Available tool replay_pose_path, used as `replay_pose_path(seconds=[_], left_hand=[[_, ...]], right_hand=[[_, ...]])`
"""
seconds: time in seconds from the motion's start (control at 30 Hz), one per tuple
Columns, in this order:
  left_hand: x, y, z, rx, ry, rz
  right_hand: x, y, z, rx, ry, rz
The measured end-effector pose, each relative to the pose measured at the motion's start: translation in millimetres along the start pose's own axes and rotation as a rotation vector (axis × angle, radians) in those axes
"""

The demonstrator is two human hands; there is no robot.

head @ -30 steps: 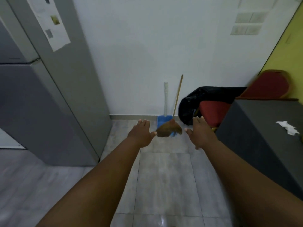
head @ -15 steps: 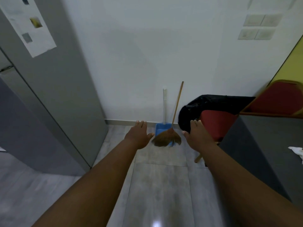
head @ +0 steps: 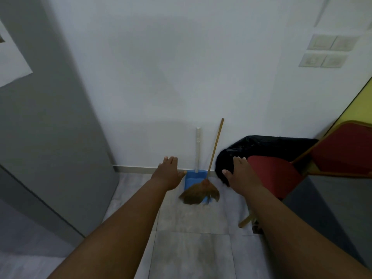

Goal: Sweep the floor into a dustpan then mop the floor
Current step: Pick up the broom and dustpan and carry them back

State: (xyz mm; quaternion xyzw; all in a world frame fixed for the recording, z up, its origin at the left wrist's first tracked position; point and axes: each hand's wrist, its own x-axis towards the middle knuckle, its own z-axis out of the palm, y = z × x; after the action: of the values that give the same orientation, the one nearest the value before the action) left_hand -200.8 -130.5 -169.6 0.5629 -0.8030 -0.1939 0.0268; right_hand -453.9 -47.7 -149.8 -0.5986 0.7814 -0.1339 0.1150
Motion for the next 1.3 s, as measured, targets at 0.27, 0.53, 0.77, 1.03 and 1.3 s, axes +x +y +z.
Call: replay_pose_path(seconds=[0.27, 0.53, 0.77, 1.03, 1.3], left_hand=[[102, -21, -24, -0.020, -0.040, 0.020], [186, -21, -17, -0.018, -0.081, 0.015], [269, -8, -24, 0.017, -0.080, -0.019], [349, 13, -23, -0.016, -0.084, -0.095], [408, -3, 0, -0.013, -0.208, -0.131]], right_hand=[[88, -16, 10, -0.050, 0.011, 0.043], [172, -4, 17, -0.010, -0.003, 0.051], [268, 12, 14, 0.050, -0.062, 0.017], [367, 37, 16, 0.057, -0.175, -0.022], [423, 42, 62, 0.109, -0.297, 0.050]])
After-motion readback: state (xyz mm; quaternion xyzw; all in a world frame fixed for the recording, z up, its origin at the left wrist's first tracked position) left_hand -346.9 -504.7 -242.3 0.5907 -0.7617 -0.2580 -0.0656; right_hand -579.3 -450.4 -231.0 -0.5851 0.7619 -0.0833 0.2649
